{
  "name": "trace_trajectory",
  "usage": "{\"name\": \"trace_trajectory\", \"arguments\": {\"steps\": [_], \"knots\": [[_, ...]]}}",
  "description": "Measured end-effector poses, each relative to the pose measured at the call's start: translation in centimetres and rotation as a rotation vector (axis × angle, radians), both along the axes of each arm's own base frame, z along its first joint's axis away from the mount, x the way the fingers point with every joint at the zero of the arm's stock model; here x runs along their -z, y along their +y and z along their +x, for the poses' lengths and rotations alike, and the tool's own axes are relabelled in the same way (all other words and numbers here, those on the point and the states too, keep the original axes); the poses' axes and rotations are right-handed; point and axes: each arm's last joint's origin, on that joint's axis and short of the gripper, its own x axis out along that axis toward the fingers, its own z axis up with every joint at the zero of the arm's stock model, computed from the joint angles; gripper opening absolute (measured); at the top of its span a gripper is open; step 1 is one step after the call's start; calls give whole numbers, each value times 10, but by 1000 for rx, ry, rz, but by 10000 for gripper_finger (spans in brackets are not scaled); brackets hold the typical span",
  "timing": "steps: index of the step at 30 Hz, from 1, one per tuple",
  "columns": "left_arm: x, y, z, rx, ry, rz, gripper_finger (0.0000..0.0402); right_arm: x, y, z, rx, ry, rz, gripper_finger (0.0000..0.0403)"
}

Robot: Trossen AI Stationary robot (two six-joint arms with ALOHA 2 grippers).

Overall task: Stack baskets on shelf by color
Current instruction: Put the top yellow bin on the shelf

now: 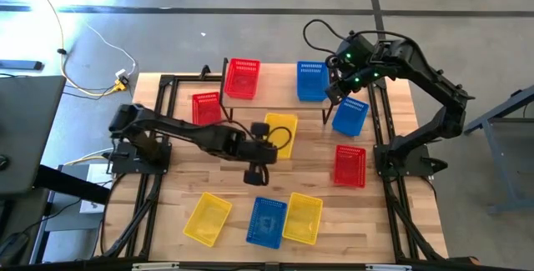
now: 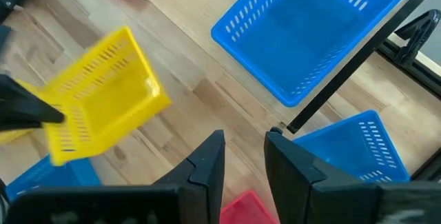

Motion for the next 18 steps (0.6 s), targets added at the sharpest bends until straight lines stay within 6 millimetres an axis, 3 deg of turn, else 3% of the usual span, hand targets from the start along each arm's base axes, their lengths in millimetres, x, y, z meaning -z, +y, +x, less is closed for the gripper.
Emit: {"name": "trace_trajectory", "arguments": {"steps": [9, 18], "knots": [[-54, 27, -28, -79, -151, 197, 1, 0, 0, 0, 5, 4, -9, 87], [-89, 79, -47, -153, -239, 300, 1, 0, -2, -1, 41, 27, -58, 87]]}}
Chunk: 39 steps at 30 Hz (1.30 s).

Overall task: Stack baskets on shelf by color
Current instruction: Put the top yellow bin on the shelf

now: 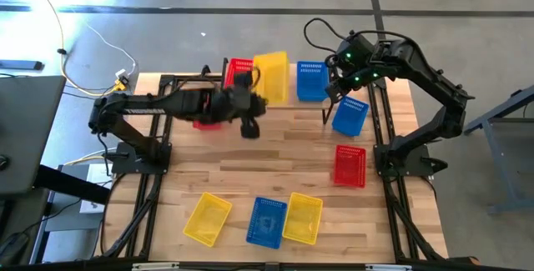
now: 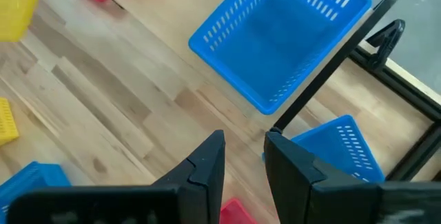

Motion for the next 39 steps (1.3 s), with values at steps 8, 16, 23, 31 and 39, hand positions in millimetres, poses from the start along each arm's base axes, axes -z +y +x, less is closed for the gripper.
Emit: {"name": "trace_trajectory", "arguments": {"steps": [8, 16, 23, 31, 39], "knots": [[-17, 37, -5, 35, -79, -135, 1, 0, 0, 0, 12, -3, 5, 87], [-8, 48, -7, 29, -60, -236, 1, 0, 0, 0, 11, -3, 5, 87], [15, 54, 10, 8, 16, -254, 1, 0, 0, 0, 21, -6, 10, 87], [49, 68, 31, -74, 118, -231, 1, 0, 0, 0, 28, -8, 13, 87], [76, 84, 42, -114, 188, -244, 1, 0, 0, 0, 29, -7, 12, 87]]}}
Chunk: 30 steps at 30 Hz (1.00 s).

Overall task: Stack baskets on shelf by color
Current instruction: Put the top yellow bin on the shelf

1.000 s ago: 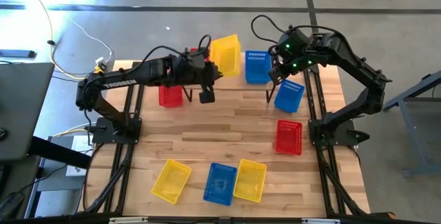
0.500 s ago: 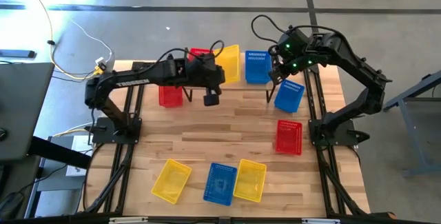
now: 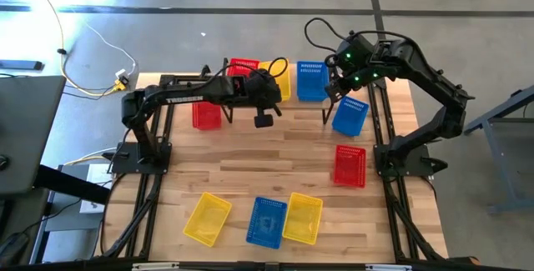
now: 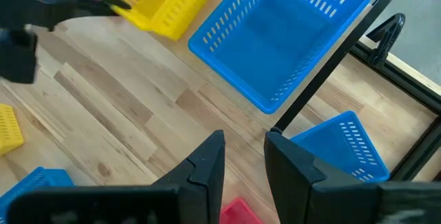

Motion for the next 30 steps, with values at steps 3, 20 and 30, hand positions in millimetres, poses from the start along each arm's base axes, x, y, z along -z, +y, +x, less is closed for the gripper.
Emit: {"name": "trace_trajectory", "arguments": {"steps": [3, 20, 30], "knots": [[3, 4, 1, -13, 13, 12, 1, 0, 0, 0, -1, 0, 0, 87], [5, 5, 1, 0, 4, -19, 19, 3, 6, -4, 22, 50, 50, 87], [4, 6, 2, -4, -10, -8, 49, 3, 20, 3, -48, 50, 50, 87]]}}
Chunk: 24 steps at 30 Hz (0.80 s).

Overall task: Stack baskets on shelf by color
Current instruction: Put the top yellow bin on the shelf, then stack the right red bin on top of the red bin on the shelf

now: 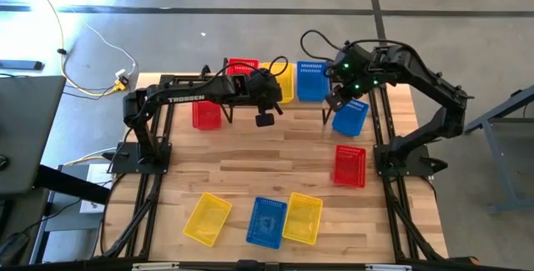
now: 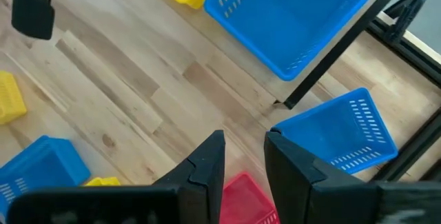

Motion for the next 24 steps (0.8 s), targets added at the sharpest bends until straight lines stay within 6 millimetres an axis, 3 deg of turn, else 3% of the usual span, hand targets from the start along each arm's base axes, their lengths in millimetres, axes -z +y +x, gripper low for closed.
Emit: {"name": "trace_trajectory", "arguments": {"steps": [8, 17, 24], "knots": [[-3, -5, 3, 9, -5, 11, 78, 0, 11, 4, -42, -1, 3, 87], [-37, -19, 7, -1, -33, 70, 120, 1, 32, 8, -175, 38, -57, 87], [-64, -43, 2, 19, 21, 74, 118, 0, 56, 12, -236, 40, -94, 87]]}}
